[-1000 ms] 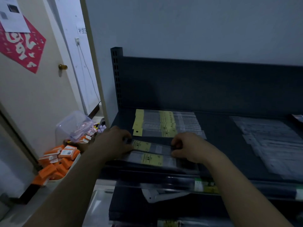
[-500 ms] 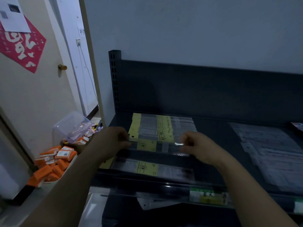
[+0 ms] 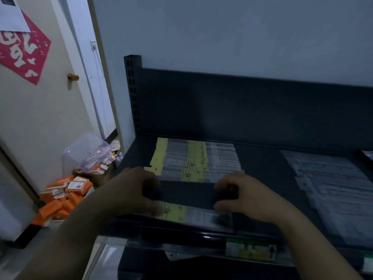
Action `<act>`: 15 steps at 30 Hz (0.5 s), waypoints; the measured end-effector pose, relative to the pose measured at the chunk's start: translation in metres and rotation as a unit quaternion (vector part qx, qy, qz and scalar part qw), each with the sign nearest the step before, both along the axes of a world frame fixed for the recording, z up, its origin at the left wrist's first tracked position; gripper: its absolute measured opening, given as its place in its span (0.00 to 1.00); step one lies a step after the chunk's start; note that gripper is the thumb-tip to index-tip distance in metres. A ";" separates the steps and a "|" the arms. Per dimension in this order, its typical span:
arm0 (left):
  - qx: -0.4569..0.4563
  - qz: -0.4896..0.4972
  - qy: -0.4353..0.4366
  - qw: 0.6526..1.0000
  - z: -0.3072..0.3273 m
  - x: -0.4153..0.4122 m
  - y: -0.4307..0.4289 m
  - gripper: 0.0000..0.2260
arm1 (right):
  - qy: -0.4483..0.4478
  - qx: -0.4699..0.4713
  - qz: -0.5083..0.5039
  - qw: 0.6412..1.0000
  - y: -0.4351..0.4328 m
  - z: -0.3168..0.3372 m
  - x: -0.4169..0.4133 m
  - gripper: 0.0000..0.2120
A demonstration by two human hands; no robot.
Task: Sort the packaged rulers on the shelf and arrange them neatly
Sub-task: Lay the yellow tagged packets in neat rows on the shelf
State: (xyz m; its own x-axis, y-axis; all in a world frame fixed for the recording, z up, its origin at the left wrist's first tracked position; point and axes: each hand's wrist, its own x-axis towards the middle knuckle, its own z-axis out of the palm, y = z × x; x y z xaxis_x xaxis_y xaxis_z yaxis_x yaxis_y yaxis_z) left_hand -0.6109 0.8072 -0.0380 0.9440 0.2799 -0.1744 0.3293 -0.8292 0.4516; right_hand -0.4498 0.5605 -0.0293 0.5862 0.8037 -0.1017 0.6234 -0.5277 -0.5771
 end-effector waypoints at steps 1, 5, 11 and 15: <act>0.009 -0.014 0.019 1.000 0.000 -0.004 0.001 0.17 | 0.012 -0.025 0.021 0.999 0.000 0.002 -0.009 0.21; 0.039 -0.032 0.012 0.999 0.003 -0.008 0.001 0.14 | 0.009 -0.058 0.036 0.998 0.000 0.004 -0.025 0.20; -0.011 -0.018 0.012 1.000 0.007 -0.006 -0.004 0.12 | 0.036 -0.015 0.039 0.998 -0.003 -0.001 -0.021 0.08; -0.025 0.001 -0.031 0.999 0.011 0.004 -0.010 0.09 | 0.118 0.069 0.015 0.991 -0.007 -0.005 -0.004 0.06</act>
